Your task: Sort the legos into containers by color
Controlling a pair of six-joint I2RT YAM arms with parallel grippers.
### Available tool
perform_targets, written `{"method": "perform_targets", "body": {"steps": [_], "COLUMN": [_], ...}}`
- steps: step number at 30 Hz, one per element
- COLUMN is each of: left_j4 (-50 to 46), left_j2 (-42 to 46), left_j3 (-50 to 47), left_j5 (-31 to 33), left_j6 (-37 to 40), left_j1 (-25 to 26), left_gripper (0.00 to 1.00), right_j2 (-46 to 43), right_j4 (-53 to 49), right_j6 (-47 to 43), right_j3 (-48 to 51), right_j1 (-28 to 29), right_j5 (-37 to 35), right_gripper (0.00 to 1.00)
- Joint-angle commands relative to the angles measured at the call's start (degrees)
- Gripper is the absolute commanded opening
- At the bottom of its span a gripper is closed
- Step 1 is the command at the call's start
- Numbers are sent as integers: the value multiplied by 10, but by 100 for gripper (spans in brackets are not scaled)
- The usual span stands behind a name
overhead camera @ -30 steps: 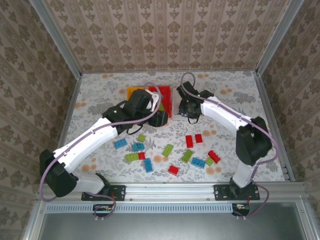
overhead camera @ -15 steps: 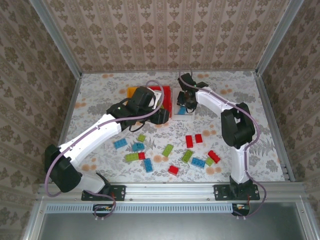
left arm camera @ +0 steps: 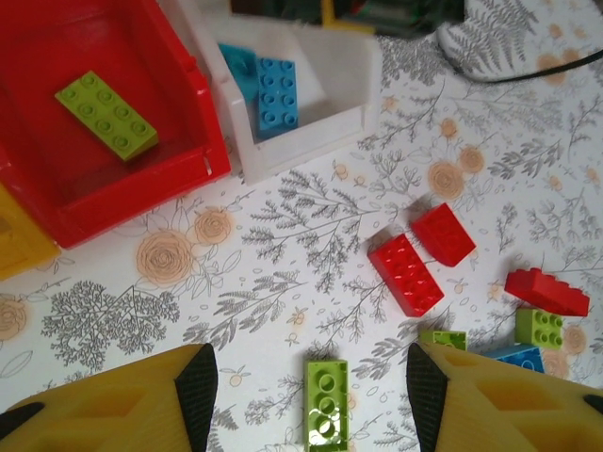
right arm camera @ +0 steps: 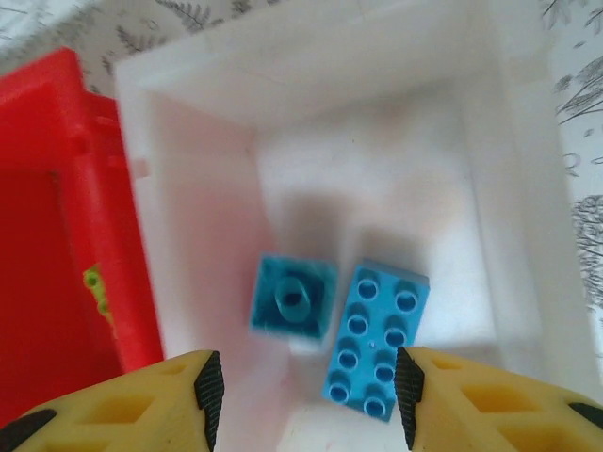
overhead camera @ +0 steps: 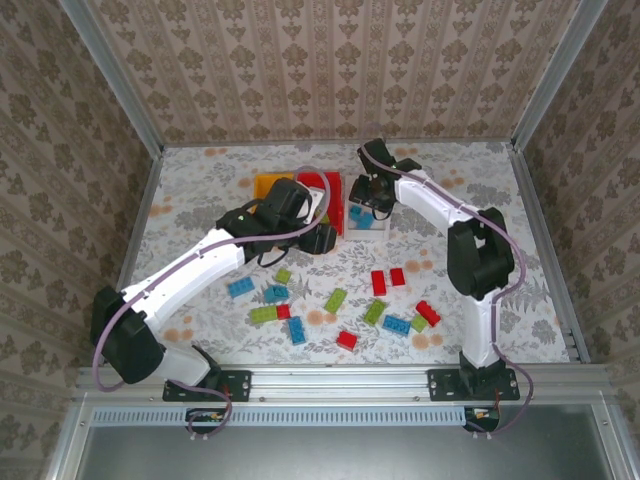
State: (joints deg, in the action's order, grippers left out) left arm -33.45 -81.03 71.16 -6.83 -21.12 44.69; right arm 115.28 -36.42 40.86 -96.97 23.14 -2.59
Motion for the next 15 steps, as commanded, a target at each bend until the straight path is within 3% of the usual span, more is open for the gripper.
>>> {"method": "perform_targets", "body": {"steps": [1, 8, 12, 15], "left_j4": [-21, -70, -120, -124], "left_j2": [18, 50, 60, 82], "left_j3": [-17, -62, -101, -136], "left_j5": [-1, 8, 23, -3], "left_j6": [11, -7, -42, -49], "left_j1": [-7, -34, -58, -64], "left_gripper": [58, 59, 59, 58], "right_j2": [-83, -232, -337, -396], "right_j4": [-2, 77, 153, 184], "right_j6": [-20, -86, -175, -216], "right_j3": [34, 205, 334, 413], "right_j1": [3, 36, 109, 165], "right_j5": [-19, -9, 13, 51], "right_gripper": [52, 50, 55, 59]}}
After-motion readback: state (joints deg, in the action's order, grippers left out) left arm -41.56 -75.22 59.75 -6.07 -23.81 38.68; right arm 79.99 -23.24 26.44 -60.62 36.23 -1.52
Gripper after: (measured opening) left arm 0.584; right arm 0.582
